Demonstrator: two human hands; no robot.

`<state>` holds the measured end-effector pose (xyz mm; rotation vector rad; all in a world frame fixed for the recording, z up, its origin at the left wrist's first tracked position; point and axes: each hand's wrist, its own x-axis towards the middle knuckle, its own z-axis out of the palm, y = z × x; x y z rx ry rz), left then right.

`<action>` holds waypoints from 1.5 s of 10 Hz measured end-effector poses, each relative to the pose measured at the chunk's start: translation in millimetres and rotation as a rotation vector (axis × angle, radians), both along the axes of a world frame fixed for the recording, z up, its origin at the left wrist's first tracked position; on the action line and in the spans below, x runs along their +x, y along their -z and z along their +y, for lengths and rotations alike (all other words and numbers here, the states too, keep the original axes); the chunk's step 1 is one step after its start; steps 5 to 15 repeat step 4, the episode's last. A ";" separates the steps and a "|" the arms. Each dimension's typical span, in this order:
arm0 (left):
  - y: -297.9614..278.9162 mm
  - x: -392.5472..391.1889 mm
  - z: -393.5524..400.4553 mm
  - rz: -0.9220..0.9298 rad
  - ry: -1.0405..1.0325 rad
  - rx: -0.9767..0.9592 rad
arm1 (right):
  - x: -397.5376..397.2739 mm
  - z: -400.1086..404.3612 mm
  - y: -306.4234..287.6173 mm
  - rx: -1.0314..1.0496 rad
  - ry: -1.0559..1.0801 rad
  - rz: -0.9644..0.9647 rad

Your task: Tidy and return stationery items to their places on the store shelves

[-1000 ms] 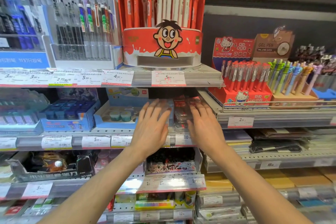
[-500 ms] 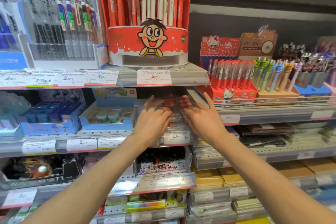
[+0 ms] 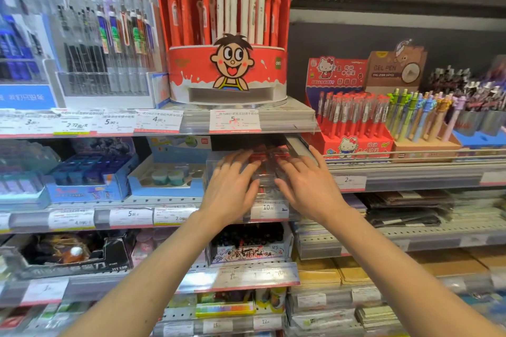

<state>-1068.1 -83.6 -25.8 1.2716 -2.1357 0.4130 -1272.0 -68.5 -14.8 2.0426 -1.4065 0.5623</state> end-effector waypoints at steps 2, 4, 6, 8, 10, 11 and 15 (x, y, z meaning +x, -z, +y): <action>6.3 22.3 18.9 0.114 -0.172 -0.019 | 1.0 -3.9 2.5 0.005 -0.068 -0.150; 14.4 53.8 55.9 0.280 -0.231 0.013 | 19.6 16.7 16.2 0.081 -0.034 -0.231; 14.4 53.8 55.9 0.280 -0.231 0.013 | 19.6 16.7 16.2 0.081 -0.034 -0.231; 14.4 53.8 55.9 0.280 -0.231 0.013 | 19.6 16.7 16.2 0.081 -0.034 -0.231; 14.4 53.8 55.9 0.280 -0.231 0.013 | 19.6 16.7 16.2 0.081 -0.034 -0.231; 14.4 53.8 55.9 0.280 -0.231 0.013 | 19.6 16.7 16.2 0.081 -0.034 -0.231; 14.4 53.8 55.9 0.280 -0.231 0.013 | 19.6 16.7 16.2 0.081 -0.034 -0.231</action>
